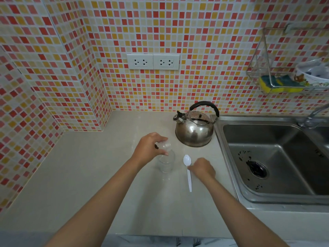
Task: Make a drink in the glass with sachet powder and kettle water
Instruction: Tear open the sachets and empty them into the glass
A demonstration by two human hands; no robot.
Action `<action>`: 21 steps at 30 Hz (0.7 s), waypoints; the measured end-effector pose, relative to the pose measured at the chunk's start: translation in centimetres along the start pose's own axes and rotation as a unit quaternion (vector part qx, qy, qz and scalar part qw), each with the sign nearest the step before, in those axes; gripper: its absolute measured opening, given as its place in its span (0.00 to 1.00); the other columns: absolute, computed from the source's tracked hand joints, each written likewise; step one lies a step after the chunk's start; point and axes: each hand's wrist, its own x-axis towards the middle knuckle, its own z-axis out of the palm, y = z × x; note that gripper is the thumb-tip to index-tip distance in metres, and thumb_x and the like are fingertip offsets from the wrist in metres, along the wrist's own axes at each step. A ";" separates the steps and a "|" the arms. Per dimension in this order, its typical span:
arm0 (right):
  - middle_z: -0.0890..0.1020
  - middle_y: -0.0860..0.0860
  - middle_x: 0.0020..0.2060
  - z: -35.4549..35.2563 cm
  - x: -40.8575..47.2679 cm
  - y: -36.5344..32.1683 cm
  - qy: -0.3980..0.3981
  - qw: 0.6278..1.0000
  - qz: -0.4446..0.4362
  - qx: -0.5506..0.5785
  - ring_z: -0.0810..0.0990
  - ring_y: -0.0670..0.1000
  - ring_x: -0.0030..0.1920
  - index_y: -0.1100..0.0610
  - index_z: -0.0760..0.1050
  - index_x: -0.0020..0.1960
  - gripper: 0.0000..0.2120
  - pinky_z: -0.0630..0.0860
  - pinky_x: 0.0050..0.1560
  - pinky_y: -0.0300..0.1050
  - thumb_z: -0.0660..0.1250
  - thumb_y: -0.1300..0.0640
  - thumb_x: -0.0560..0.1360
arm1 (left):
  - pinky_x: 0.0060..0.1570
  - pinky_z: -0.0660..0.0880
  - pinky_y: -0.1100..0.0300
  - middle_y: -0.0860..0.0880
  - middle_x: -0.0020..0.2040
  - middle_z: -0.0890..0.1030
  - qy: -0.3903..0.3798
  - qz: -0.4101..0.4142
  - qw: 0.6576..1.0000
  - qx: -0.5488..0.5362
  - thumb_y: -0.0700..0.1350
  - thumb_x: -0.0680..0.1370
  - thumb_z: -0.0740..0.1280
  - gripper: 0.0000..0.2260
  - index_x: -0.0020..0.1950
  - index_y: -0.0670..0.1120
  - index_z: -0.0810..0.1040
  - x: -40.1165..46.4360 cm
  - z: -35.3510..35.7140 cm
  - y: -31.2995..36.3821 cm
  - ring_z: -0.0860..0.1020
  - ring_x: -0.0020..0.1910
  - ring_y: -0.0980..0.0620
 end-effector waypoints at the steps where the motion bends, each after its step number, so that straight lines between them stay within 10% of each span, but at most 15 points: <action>1: 0.81 0.52 0.46 0.7 0.0 0.4 -0.003 1.000 0.001 -0.011 0.80 0.55 0.44 0.56 0.75 0.46 0.15 0.70 0.37 0.42 0.71 0.45 0.70 | 0.50 0.79 0.60 0.51 0.53 0.81 -0.006 0.004 1.000 0.011 0.50 0.64 0.79 0.27 0.62 0.49 0.81 -0.1 0.0 -0.2 0.79 0.50 0.52; 16: 0.82 0.51 0.35 -0.7 -0.6 0.8 0.122 0.964 -0.168 0.168 0.79 0.54 0.36 0.54 0.81 0.48 0.08 0.74 0.35 0.43 0.65 0.62 0.73 | 0.53 0.75 0.56 0.50 0.54 0.79 -0.049 0.035 0.992 0.107 0.52 0.67 0.77 0.27 0.65 0.50 0.79 0.5 -0.5 -1.4 0.76 0.51 0.50; 21: 0.84 0.51 0.46 -1.6 -2.5 -0.2 0.127 0.955 -0.234 0.129 0.82 0.53 0.46 0.52 0.83 0.52 0.09 0.76 0.45 0.44 0.68 0.59 0.74 | 0.50 0.74 0.59 0.51 0.53 0.78 -0.050 0.033 0.992 0.113 0.52 0.67 0.77 0.27 0.65 0.51 0.78 1.0 0.0 -1.3 0.73 0.48 0.54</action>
